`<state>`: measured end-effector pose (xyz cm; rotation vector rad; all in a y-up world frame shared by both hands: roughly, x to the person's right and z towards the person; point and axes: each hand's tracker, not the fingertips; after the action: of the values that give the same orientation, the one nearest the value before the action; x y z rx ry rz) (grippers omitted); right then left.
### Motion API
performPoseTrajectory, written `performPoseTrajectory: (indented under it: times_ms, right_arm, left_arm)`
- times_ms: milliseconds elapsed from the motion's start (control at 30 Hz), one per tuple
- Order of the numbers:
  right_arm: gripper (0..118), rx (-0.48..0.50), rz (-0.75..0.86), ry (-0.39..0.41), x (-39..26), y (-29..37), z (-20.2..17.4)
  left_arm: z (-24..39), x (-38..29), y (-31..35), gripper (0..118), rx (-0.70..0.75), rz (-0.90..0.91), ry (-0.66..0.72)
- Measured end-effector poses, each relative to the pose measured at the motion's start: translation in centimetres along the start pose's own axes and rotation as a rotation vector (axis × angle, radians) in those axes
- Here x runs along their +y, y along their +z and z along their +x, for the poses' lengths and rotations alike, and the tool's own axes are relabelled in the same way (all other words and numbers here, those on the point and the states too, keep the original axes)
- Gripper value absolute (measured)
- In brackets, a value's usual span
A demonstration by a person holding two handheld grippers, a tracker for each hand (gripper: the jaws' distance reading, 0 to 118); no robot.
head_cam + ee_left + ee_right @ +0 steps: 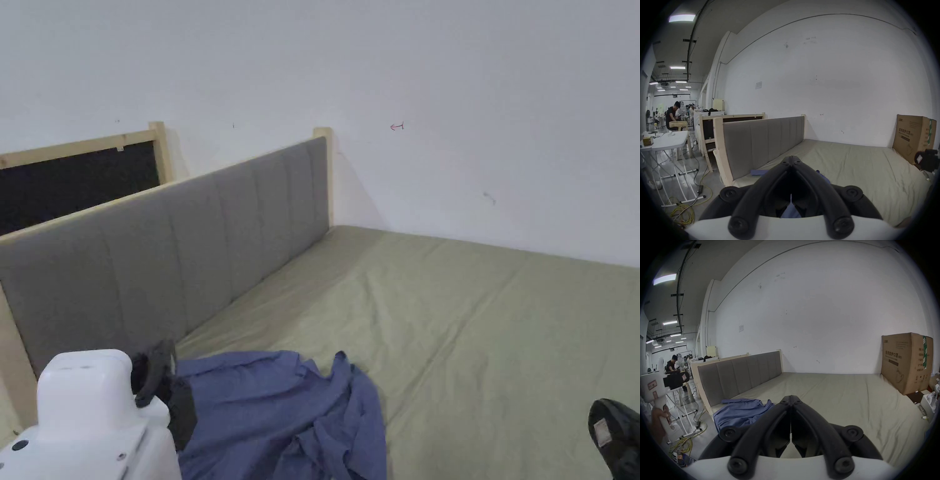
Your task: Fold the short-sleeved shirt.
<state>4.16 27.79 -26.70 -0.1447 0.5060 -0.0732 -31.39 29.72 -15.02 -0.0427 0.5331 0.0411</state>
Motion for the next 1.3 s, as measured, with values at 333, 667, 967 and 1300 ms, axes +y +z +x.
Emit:
performPoseTrajectory:
  times_ms: [333,667,967,1300]
  right_arm:
    - [0,-0.106,-0.143,-0.107,-2.7,-1.1,4.7]
    - [0,-0.207,-0.306,-0.186,-6.5,-4.1,9.1]
    - [0,-0.198,-0.325,-0.208,-7.4,-4.9,9.5]
    - [0,-0.194,-0.301,-0.242,-6.0,-2.2,10.0]
  left_arm:
    - [-1.2,-5.2,-26.7,118,-0.346,-0.927,0.206]
    - [3.7,-19.5,-36.0,117,-0.335,-1.195,-0.084]
    - [4.6,-21.5,-33.7,118,-0.279,-1.1,-0.161]
    - [4.8,-14.2,-27.2,4,-0.334,-0.828,-0.304]
